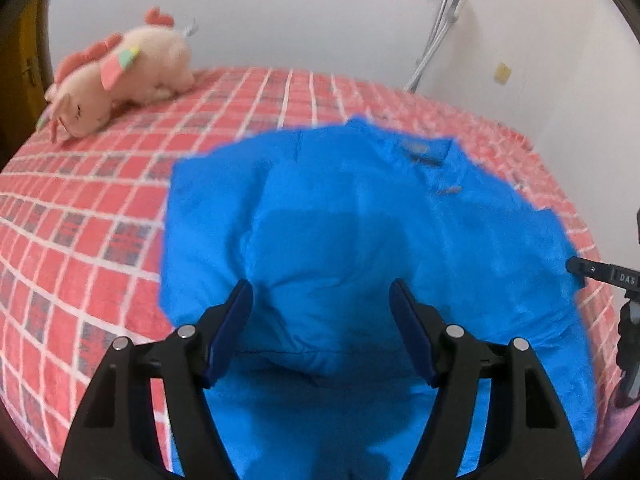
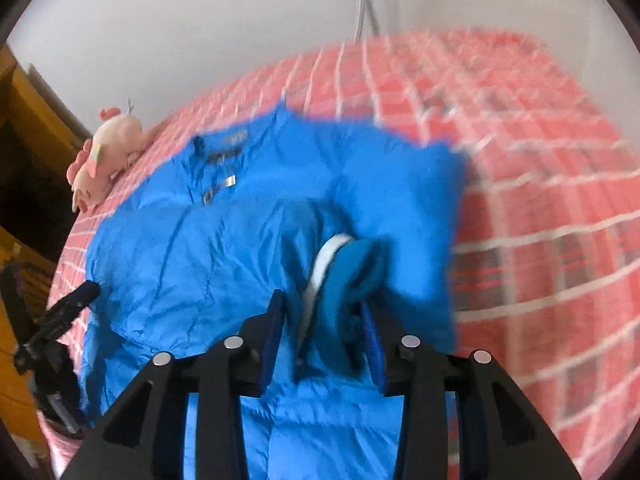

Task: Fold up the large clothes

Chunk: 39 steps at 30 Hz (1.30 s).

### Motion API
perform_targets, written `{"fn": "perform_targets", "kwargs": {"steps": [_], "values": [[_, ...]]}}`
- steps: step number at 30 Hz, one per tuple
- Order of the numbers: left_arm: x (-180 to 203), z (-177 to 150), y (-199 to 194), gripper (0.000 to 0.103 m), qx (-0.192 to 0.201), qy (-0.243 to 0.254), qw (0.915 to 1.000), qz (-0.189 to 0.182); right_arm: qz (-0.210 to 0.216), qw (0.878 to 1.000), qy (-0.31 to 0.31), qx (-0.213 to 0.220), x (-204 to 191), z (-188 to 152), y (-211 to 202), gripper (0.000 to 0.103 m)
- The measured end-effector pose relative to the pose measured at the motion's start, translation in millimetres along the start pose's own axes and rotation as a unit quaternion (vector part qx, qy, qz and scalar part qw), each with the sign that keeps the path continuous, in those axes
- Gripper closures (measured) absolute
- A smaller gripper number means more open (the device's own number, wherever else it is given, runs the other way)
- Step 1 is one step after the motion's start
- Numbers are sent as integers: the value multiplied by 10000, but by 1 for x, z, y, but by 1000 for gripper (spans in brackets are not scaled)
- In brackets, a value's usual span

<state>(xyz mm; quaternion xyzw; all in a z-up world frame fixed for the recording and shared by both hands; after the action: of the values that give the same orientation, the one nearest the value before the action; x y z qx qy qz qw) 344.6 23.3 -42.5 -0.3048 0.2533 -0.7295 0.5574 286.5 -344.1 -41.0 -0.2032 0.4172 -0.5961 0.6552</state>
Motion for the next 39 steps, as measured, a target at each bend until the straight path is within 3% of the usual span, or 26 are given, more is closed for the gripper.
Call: {"fn": "perform_targets", "kwargs": {"steps": [4, 8, 14, 17, 26, 28, 33, 39], "values": [[16, 2, -21, 31, 177, 81, 9998, 3, 138, 9992, -358, 84, -28, -4, -17, 64], [32, -9, -10, 30, -3, 323, 9995, 36, 139, 9977, -654, -92, -48, -14, 0, 64], [19, -22, 28, 30, -441, 317, 9985, 4, -147, 9977, -495, -432, -24, -26, 35, 66], [16, -25, 32, 30, -437, 345, 9984, -22, 86, 9982, -359, -473, -14, -32, 45, 65], [17, -27, 31, 30, -359, 352, 9987, 46, 94, 9993, -303, -213, -16, -36, 39, 65], [15, -25, 16, 31, -403, 253, 9989, 21, 291, 9993, -183, -158, -14, -40, 21, 64], [8, -21, -59, 22, 118, 466, 9983, 337, 493, 9981, -379, -47, -16, -66, -35, 62], [-24, -72, -120, 18, 40, 319, 9984, 458, 465, 9967, -621, -220, 1, -133, -81, 60]]}}
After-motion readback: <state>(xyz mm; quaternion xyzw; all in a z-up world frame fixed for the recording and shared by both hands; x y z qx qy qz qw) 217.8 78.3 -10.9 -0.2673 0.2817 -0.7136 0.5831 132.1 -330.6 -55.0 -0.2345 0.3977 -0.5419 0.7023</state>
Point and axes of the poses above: each gripper's, at about its wrist camera, not at the fingertips, and y roughly the way its jaws point, x to its right, z to its top, the point moved 3 cm from there along y, roughly the way its jaws point, and after that the axes turned 4 degrees about x, right-handed, at the moved point
